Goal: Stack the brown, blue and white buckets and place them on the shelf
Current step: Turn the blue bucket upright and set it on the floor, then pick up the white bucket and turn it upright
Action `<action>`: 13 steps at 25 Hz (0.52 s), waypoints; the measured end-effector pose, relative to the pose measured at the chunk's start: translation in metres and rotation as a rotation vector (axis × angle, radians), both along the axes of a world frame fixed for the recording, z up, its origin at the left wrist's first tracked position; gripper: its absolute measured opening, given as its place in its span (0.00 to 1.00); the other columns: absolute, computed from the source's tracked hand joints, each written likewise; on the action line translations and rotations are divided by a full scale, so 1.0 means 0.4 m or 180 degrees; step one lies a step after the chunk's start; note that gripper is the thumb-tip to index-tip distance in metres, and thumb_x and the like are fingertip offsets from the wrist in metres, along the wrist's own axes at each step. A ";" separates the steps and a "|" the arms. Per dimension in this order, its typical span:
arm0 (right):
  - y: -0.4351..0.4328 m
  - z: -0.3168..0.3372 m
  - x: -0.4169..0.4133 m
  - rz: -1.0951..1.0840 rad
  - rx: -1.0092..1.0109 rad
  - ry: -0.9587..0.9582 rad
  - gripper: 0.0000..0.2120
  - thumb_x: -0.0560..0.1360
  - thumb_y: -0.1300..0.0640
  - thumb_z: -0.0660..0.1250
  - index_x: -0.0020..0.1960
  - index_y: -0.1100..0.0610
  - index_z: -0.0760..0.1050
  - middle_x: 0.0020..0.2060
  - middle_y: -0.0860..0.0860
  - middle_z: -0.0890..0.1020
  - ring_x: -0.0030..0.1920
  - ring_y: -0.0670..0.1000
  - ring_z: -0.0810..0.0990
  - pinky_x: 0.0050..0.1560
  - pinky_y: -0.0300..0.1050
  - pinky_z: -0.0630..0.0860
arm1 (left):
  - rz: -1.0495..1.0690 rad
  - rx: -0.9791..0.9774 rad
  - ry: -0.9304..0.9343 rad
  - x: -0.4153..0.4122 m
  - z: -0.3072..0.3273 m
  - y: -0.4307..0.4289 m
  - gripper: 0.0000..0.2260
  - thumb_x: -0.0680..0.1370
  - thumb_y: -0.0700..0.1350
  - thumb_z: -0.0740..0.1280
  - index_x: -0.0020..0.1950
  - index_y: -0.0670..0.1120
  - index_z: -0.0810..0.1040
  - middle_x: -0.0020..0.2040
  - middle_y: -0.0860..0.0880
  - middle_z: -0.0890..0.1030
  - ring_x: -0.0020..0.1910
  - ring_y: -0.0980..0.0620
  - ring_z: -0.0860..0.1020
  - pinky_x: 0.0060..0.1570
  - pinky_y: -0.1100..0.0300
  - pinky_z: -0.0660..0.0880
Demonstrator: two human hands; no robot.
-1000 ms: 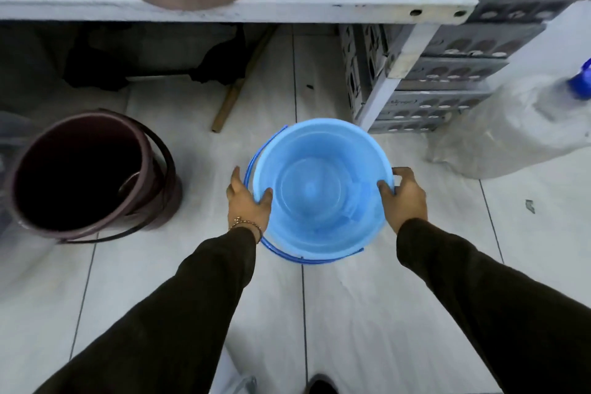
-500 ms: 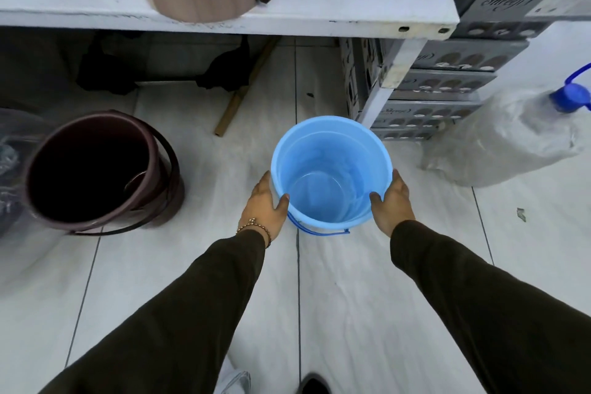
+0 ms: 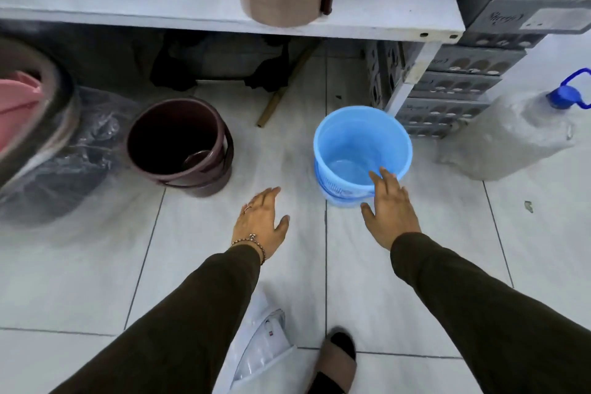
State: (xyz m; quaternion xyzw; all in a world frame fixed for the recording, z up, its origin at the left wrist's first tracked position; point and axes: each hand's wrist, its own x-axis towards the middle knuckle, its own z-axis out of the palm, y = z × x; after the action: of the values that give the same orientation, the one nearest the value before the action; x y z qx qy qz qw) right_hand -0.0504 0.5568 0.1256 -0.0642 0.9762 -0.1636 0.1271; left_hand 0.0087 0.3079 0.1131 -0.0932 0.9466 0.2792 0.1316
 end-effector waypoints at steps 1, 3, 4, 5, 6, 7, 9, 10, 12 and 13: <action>-0.024 -0.013 0.058 0.0103 -0.0020 -0.0067 0.31 0.79 0.55 0.62 0.79 0.57 0.55 0.79 0.56 0.56 0.79 0.58 0.55 0.78 0.56 0.54 | 0.0053 0.0017 -0.0084 0.070 -0.008 -0.027 0.28 0.79 0.51 0.62 0.78 0.48 0.59 0.77 0.48 0.65 0.75 0.48 0.64 0.75 0.49 0.62; -0.075 -0.061 0.186 0.0278 -0.0051 -0.0339 0.32 0.78 0.56 0.63 0.79 0.57 0.55 0.79 0.55 0.56 0.79 0.57 0.54 0.78 0.56 0.52 | 0.0180 0.0043 -0.0298 0.228 -0.038 -0.079 0.29 0.78 0.52 0.64 0.77 0.48 0.61 0.76 0.48 0.66 0.74 0.47 0.66 0.74 0.50 0.63; -0.093 -0.089 0.239 0.0331 -0.0086 -0.0515 0.31 0.78 0.57 0.63 0.78 0.56 0.56 0.79 0.55 0.56 0.79 0.57 0.55 0.79 0.55 0.52 | 0.0288 0.0088 -0.0414 0.298 -0.057 -0.098 0.29 0.77 0.52 0.65 0.77 0.48 0.61 0.76 0.48 0.66 0.73 0.47 0.67 0.73 0.51 0.65; -0.115 -0.122 0.300 0.0397 -0.0125 -0.0728 0.31 0.77 0.58 0.63 0.78 0.56 0.58 0.79 0.55 0.56 0.78 0.57 0.57 0.78 0.54 0.53 | 0.0427 0.0157 -0.0565 0.373 -0.082 -0.115 0.29 0.77 0.52 0.66 0.76 0.48 0.62 0.75 0.48 0.66 0.72 0.46 0.68 0.72 0.52 0.66; -0.138 -0.161 0.362 0.0489 -0.0150 -0.0951 0.31 0.77 0.60 0.63 0.78 0.55 0.59 0.79 0.54 0.57 0.78 0.57 0.59 0.78 0.52 0.55 | 0.0572 0.0227 -0.0738 0.449 -0.113 -0.129 0.29 0.76 0.52 0.68 0.75 0.48 0.64 0.75 0.47 0.67 0.71 0.45 0.69 0.71 0.52 0.67; -0.158 -0.203 0.419 0.0604 -0.0160 -0.1173 0.31 0.77 0.61 0.63 0.78 0.55 0.59 0.79 0.54 0.58 0.76 0.56 0.62 0.77 0.50 0.57 | 0.0722 0.0302 -0.0914 0.519 -0.150 -0.139 0.28 0.75 0.52 0.69 0.73 0.48 0.67 0.73 0.47 0.68 0.69 0.45 0.71 0.69 0.52 0.69; -0.198 -0.291 0.516 0.0819 -0.0180 -0.1580 0.31 0.77 0.65 0.61 0.78 0.53 0.58 0.78 0.53 0.61 0.74 0.56 0.67 0.74 0.47 0.62 | 0.0974 0.0420 -0.1241 0.633 -0.231 -0.151 0.23 0.73 0.52 0.71 0.66 0.49 0.71 0.70 0.48 0.70 0.65 0.45 0.75 0.66 0.51 0.72; -0.214 -0.334 0.560 0.0927 -0.0183 -0.1756 0.32 0.76 0.66 0.61 0.78 0.53 0.58 0.77 0.53 0.63 0.72 0.56 0.69 0.73 0.47 0.65 | 0.1001 0.0437 -0.1396 0.683 -0.274 -0.149 0.22 0.72 0.52 0.71 0.64 0.50 0.72 0.69 0.48 0.70 0.63 0.46 0.76 0.64 0.52 0.73; -0.236 -0.398 0.617 0.1107 -0.0148 -0.1969 0.32 0.76 0.65 0.62 0.77 0.52 0.58 0.74 0.54 0.66 0.69 0.57 0.72 0.71 0.50 0.68 | 0.0861 0.0404 -0.1615 0.746 -0.342 -0.138 0.24 0.70 0.51 0.72 0.63 0.50 0.71 0.69 0.49 0.69 0.61 0.45 0.76 0.61 0.55 0.74; -0.245 -0.427 0.638 0.1147 -0.0135 -0.1989 0.30 0.77 0.64 0.62 0.76 0.51 0.58 0.72 0.54 0.69 0.66 0.58 0.75 0.68 0.52 0.71 | 0.0799 0.0387 -0.1658 0.767 -0.374 -0.131 0.25 0.69 0.49 0.73 0.64 0.50 0.70 0.68 0.49 0.68 0.59 0.44 0.77 0.59 0.55 0.74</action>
State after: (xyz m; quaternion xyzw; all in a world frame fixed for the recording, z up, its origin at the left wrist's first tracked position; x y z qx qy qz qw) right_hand 0.2047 0.4589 -0.0450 -0.1848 0.8596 -0.1704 0.4448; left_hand 0.3156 0.2557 -0.0366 -0.2701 0.8436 0.3161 0.3399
